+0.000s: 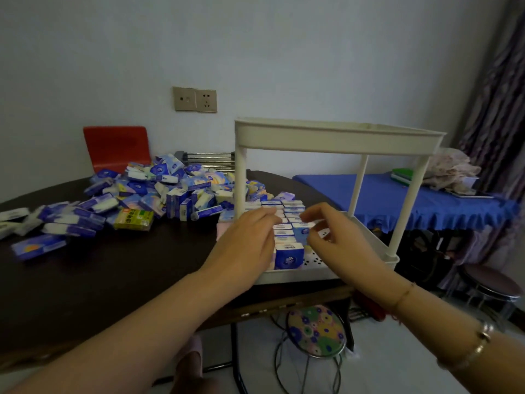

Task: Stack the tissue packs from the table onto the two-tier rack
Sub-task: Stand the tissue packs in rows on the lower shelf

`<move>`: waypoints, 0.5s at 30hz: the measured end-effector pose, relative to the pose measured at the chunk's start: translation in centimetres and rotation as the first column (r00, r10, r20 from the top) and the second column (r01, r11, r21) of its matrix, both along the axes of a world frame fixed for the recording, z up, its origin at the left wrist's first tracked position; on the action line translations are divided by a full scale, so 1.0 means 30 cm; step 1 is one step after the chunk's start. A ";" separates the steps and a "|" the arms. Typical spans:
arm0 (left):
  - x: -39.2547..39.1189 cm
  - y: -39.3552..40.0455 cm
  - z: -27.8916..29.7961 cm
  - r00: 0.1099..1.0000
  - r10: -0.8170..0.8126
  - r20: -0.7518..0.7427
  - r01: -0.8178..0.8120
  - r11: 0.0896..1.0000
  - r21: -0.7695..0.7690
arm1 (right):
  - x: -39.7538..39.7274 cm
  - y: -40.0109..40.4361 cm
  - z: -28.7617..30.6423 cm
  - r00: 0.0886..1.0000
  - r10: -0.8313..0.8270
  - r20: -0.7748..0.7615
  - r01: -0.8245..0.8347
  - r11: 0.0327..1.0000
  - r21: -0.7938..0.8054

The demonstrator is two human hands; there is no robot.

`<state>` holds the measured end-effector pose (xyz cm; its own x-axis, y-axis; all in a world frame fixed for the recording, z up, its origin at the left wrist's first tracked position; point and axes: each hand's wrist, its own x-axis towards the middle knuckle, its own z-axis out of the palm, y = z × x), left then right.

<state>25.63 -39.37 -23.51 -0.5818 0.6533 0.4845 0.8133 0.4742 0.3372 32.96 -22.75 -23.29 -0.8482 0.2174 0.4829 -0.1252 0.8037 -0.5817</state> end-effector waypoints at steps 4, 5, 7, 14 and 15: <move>-0.011 -0.185 -0.009 0.999 0.033 -0.015 -0.031 0.996 0.081 | 0.011 -0.171 0.053 0.988 0.152 -0.009 -0.152 0.988 -0.014; -0.025 -0.232 -0.014 0.998 0.065 -0.014 -0.063 0.995 0.081 | 0.001 -0.215 0.059 0.982 0.191 -0.009 -0.191 0.981 -0.043; -0.062 -0.329 -0.036 0.990 0.140 0.014 -0.141 0.987 0.078 | -0.037 -0.304 0.054 0.963 0.271 0.002 -0.269 0.958 -0.097; -0.240 -0.646 -0.165 0.876 0.449 0.176 -0.463 0.885 0.049 | -0.276 -0.556 -0.047 0.924 0.373 0.084 -0.365 0.926 -0.101; -0.271 -0.686 -0.183 0.853 0.487 0.189 -0.502 0.864 0.040 | -0.324 -0.586 -0.070 0.923 0.371 0.100 -0.363 0.927 -0.093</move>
